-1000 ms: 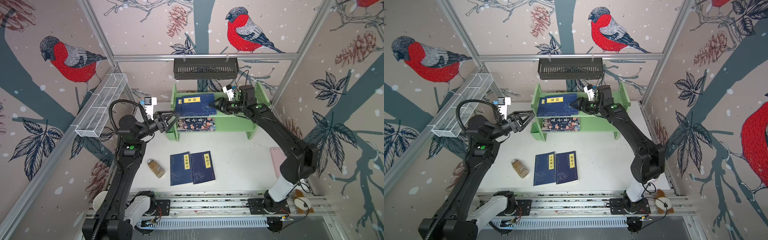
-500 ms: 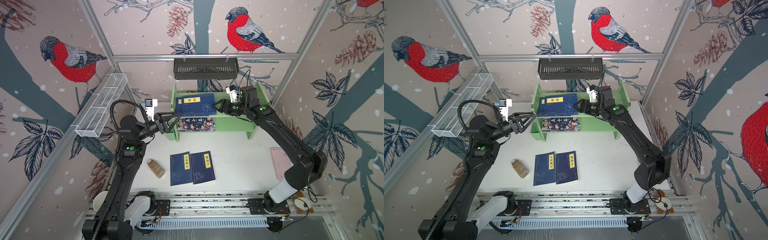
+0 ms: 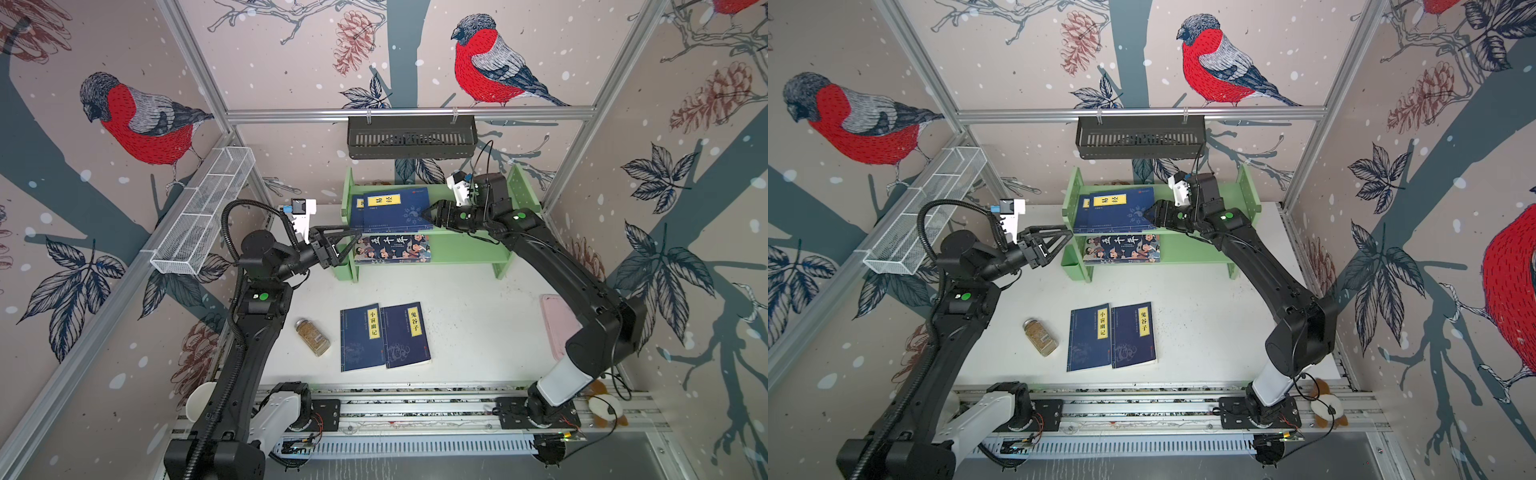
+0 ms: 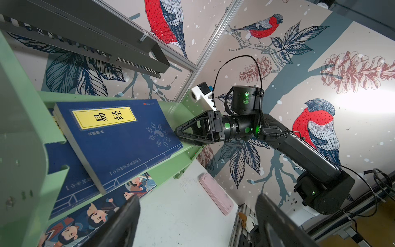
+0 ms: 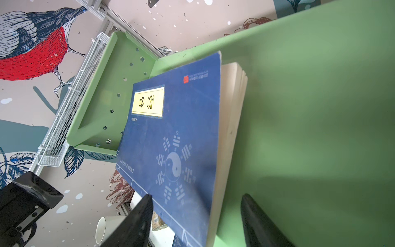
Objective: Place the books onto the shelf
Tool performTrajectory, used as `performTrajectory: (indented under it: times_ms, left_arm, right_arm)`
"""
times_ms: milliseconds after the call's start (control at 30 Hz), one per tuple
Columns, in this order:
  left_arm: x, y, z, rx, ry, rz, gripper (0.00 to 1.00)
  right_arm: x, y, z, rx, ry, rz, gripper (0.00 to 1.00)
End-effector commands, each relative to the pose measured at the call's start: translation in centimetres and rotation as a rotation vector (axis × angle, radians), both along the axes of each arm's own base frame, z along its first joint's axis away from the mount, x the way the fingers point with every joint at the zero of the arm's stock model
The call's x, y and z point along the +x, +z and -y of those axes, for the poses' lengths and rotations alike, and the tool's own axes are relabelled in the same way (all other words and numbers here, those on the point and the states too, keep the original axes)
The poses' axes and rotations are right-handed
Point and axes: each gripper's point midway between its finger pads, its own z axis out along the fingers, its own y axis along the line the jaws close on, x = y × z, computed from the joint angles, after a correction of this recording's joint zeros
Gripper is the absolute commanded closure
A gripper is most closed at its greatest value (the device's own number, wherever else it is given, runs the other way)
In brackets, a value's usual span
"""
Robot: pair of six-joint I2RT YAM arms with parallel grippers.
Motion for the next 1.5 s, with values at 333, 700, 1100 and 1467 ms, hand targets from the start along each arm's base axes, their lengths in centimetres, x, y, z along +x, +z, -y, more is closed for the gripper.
performTrajectory:
  times_ms: [333,700,1100,1467]
  left_arm:
    - [0.0,0.2,-0.1,0.008,0.005,0.032,0.15]
    - [1.3,-0.3,-1.0,0.091,0.107,0.043,0.16]
    - [3.6,-4.6,-4.0,0.37,0.326,0.119,0.19]
    - [4.3,-7.7,-4.4,0.47,0.337,0.161,0.24]
  right_arm:
    - [-0.4,1.0,-1.2,0.019,0.034,0.028,0.35]
    - [-0.9,1.8,-2.1,0.047,0.047,0.03,0.35]
    - [-1.0,2.0,-2.8,0.061,0.054,0.028,0.34]
    - [-0.7,2.0,-3.4,0.062,0.055,0.024,0.34]
